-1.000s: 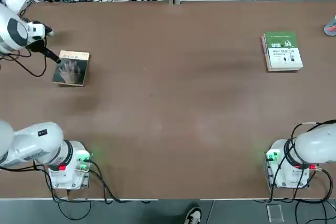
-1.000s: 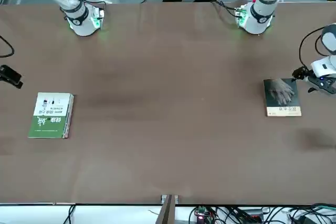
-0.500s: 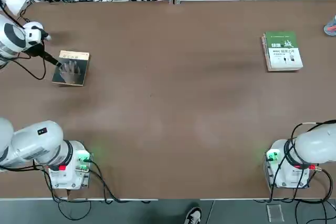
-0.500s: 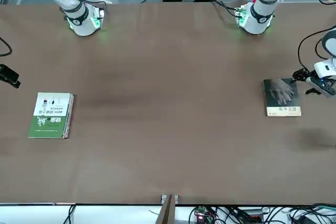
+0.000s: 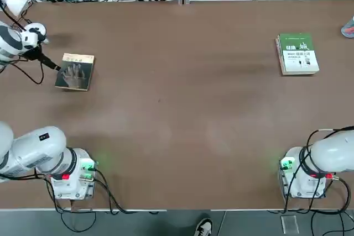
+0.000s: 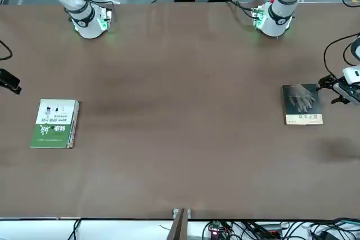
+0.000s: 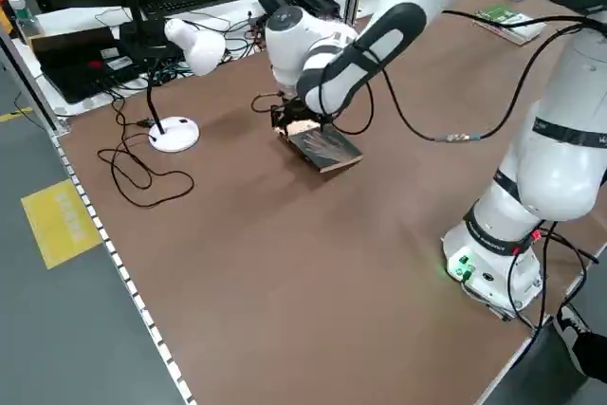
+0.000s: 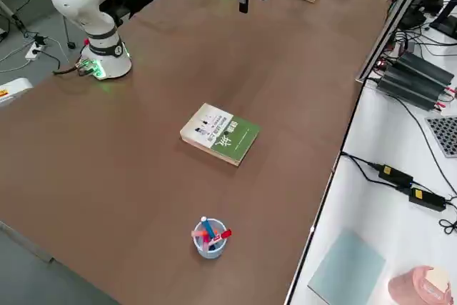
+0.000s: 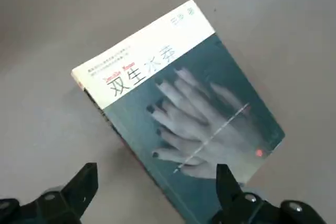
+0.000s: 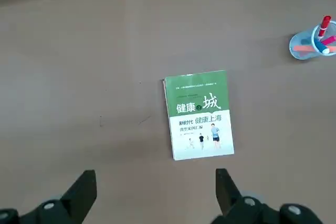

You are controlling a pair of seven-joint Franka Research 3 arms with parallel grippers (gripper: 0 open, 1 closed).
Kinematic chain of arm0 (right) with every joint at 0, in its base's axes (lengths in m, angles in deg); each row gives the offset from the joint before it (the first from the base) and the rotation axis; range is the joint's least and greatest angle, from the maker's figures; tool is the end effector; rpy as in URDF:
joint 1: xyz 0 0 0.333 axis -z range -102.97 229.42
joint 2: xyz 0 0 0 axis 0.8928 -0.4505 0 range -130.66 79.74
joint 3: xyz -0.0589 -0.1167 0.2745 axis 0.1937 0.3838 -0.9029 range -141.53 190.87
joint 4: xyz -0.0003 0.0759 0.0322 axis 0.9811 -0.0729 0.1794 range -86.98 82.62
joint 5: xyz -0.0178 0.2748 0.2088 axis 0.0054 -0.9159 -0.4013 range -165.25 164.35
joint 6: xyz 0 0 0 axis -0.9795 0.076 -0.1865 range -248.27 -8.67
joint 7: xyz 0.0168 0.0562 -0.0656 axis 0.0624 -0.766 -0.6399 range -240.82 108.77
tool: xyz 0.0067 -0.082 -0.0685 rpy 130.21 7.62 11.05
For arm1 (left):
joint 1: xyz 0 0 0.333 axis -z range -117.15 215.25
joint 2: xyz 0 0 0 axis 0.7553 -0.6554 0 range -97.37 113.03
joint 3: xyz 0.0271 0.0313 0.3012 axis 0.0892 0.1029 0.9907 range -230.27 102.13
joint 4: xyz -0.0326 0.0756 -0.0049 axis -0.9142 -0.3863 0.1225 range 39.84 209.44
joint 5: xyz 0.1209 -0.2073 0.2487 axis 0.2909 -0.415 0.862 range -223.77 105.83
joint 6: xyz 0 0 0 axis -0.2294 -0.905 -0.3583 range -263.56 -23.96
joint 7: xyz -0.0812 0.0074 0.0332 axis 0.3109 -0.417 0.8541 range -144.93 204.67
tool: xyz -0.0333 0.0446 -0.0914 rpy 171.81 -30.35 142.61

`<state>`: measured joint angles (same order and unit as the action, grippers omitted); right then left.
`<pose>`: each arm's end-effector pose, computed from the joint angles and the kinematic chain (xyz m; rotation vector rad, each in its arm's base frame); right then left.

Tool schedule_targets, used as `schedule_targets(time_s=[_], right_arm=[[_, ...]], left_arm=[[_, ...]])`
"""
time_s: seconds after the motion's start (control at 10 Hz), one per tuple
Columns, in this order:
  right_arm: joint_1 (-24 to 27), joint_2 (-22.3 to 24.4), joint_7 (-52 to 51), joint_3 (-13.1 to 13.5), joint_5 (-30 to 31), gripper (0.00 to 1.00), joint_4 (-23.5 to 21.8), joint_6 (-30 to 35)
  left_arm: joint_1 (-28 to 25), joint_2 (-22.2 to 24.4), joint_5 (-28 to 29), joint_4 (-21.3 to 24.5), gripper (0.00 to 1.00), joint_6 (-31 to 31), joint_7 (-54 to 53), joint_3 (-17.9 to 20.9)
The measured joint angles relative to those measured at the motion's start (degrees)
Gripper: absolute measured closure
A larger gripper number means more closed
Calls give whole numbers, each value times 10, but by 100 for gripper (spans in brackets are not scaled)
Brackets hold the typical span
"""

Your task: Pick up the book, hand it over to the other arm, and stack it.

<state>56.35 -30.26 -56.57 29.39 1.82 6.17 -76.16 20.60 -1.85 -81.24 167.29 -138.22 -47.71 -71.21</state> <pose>0.5362 0.0184 0.6244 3.0946 -0.1960 0.1354 0.4448 0.1723 0.2841 2.7421 -0.9614 0.2173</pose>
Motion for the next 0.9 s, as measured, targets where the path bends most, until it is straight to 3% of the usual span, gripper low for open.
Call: schedule_targets(time_s=[0.5, 0.9], right_arm=[[0, 0, 0, 1, 1, 0, 6, 2], [13, 0, 0, 1, 1, 0, 7, 2]], left_arm=[[-6, -29, -75, -9, 3, 8, -20, 0], [-18, -56, -112, -40, 3, 79, 18, 1]])
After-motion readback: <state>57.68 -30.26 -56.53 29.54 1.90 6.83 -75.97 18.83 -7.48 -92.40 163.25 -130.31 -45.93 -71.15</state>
